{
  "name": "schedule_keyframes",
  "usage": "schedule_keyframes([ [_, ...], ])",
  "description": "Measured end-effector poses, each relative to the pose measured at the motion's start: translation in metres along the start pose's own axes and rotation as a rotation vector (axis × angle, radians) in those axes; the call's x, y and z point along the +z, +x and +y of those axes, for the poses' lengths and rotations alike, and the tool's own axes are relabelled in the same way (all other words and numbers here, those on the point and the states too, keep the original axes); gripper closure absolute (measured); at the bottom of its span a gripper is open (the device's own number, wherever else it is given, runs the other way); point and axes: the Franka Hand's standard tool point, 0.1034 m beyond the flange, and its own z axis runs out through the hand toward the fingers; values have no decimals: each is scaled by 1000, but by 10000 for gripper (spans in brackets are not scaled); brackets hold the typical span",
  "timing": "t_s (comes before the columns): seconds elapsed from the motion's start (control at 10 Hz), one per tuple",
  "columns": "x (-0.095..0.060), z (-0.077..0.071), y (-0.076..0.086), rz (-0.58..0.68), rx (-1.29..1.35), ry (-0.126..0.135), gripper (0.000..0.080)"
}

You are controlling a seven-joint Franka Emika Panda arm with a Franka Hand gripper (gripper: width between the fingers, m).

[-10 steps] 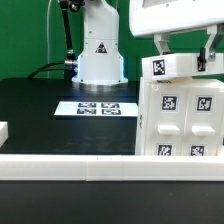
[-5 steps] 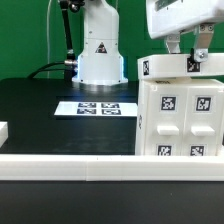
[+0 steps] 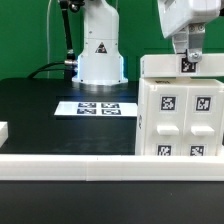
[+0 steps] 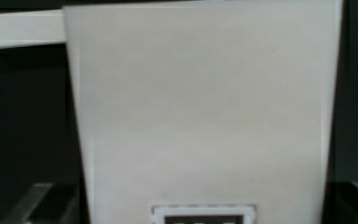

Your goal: Assemble cabinet

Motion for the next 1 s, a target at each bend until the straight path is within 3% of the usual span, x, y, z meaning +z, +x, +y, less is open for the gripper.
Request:
schedule_keyframes([
  [0.1, 0, 0, 0, -1, -14, 0, 60],
  [0.3, -13, -3, -4, -20, -46, 20, 12],
  [0.6, -34, -10, -10, -49, -69, 56, 2],
  [0.8, -31, -9, -9, -45, -125, 52, 2],
  [1.0, -27, -7, -11, -45, -270, 24, 2],
])
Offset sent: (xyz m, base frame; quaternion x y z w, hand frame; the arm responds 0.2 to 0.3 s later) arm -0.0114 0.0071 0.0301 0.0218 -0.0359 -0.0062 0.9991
